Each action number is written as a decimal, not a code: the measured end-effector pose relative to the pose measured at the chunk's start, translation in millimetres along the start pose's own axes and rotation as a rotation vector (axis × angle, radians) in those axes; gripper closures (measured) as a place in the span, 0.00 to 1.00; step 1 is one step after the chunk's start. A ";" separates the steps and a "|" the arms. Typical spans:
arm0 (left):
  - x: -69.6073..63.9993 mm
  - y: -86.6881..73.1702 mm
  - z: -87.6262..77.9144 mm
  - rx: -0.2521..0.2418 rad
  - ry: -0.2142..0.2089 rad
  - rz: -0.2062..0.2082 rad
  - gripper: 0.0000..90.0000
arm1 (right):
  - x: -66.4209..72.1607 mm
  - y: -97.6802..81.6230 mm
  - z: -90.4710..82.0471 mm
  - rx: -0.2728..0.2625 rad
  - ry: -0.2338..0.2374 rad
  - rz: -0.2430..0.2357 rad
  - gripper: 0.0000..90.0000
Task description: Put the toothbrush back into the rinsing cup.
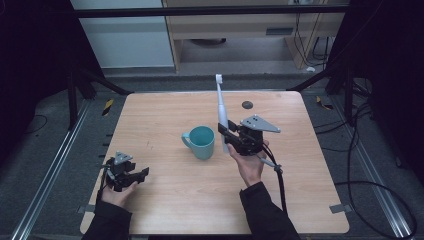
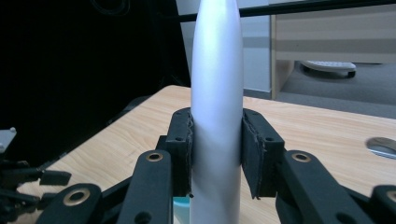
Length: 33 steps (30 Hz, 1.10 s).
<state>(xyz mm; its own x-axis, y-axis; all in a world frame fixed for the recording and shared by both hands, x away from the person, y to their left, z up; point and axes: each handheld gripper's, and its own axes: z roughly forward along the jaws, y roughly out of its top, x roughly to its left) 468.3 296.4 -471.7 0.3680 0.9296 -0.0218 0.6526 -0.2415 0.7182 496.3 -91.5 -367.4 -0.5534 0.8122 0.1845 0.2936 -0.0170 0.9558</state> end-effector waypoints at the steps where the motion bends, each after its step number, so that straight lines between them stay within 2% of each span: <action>1: 0.0 0.0 0.0 0.000 0.000 0.000 0.44 | 0.0 0.0 0.0 0.000 0.000 0.000 0.74; 2: 0.1 -0.1 -0.2 -0.002 0.001 -0.001 0.44 | 3.5 0.3 8.1 -0.004 0.002 0.002 0.74; 11: 1.0 0.2 -2.6 -0.018 0.006 -0.003 0.44 | 11.0 2.5 35.1 -0.034 0.008 0.031 0.74; 22: 1.7 0.1 -3.2 -0.024 0.007 -0.009 0.44 | 16.4 -1.6 65.5 -0.030 0.009 0.060 0.74; 33: 2.5 0.2 -3.9 -0.027 0.005 -0.011 0.44 | 18.1 -9.9 92.1 -0.026 -0.015 0.070 0.74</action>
<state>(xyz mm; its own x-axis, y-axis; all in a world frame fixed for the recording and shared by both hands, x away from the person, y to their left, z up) 466.8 299.8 -468.9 0.3580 0.9334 -0.0265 0.6382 -0.2239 0.7366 555.2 -22.9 -394.6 -0.5202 0.8173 0.2480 0.3108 -0.0893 0.9463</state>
